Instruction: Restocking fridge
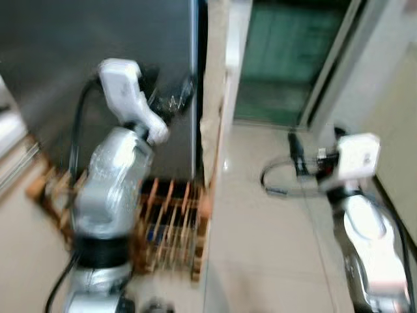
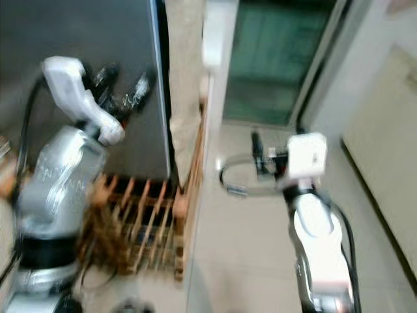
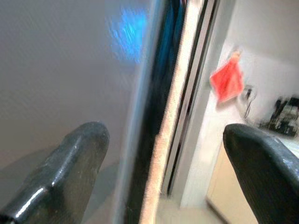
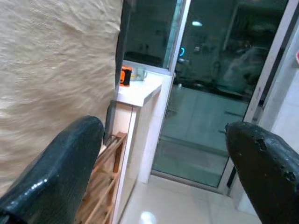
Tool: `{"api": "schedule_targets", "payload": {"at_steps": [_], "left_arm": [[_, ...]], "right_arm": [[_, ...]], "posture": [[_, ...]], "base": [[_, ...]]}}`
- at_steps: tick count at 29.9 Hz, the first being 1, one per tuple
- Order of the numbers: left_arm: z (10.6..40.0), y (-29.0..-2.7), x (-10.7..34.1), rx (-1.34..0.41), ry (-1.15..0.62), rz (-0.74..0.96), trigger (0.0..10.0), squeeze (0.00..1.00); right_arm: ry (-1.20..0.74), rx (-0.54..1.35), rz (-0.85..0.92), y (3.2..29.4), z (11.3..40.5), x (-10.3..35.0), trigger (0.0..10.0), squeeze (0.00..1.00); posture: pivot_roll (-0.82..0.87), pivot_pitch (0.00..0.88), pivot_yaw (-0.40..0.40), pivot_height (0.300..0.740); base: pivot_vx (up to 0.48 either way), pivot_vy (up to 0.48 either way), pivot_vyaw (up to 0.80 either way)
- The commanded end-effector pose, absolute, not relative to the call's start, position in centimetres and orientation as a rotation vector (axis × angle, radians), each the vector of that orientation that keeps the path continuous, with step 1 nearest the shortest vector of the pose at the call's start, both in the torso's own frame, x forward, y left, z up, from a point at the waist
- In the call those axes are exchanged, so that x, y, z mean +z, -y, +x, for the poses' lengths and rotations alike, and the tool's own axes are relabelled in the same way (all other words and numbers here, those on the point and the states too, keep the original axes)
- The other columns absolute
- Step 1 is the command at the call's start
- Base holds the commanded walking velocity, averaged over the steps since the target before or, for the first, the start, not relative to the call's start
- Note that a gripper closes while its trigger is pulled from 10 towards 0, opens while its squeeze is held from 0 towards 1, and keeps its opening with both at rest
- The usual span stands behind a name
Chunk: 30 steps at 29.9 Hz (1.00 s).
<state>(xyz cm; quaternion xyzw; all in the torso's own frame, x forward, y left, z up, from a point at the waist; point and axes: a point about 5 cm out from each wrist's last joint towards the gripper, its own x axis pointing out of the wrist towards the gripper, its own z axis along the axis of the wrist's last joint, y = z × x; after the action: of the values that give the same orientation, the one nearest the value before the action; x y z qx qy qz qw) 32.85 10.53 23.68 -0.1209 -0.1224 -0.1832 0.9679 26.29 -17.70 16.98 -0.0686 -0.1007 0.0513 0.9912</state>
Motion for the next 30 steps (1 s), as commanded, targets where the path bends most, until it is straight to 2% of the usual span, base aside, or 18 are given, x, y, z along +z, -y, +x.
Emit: {"api": "schedule_targets", "payload": {"at_steps": [1, 5, 8, 13, 25, 30], "left_arm": [[34.2, -9.9, 24.9, -0.316, 0.256, -0.240, 10.0, 0.00], [34.8, -9.2, 27.5, -0.330, 0.355, -0.268, 10.0, 0.00], [35.0, -8.8, 27.9, -0.354, 0.364, -0.268, 10.0, 0.00], [35.4, -8.2, 27.8, -0.351, 0.354, -0.294, 10.0, 0.00], [36.6, -8.0, 27.2, -0.222, 0.298, -0.247, 10.0, 0.00], [36.7, -6.2, 26.7, -0.308, 0.246, -0.232, 10.0, 0.00]], "right_arm": [[0.202, 0.098, -0.137, 17.8, 26.4, 16.9, 10.0, 0.00], [0.211, 0.107, -0.144, 17.7, 26.5, 17.1, 10.0, 0.00], [0.198, 0.098, -0.164, 17.8, 26.5, 17.0, 10.0, 0.00], [0.198, 0.092, -0.150, 17.9, 26.2, 16.8, 10.0, 0.00], [0.194, 0.110, -0.153, 17.5, 26.2, 16.5, 10.0, 0.00], [0.184, 0.114, -0.148, 17.3, 26.3, 16.3, 10.0, 0.00]], "posture": [[-0.15, 0.000, -0.012, 0.727], [-0.17, 0.000, -0.007, 0.727], [-0.17, 0.000, -0.005, 0.727], [-0.19, 0.000, -0.001, 0.727], [-0.18, 0.001, -0.002, 0.727], [-0.18, 0.008, -0.007, 0.727]], "base": [[0.000, 0.000, 0.00], [0.000, 0.000, 0.00], [0.000, 0.000, -0.17], [0.000, 0.000, -0.69], [0.000, 0.000, 0.00], [0.000, 0.000, 0.00]]}}
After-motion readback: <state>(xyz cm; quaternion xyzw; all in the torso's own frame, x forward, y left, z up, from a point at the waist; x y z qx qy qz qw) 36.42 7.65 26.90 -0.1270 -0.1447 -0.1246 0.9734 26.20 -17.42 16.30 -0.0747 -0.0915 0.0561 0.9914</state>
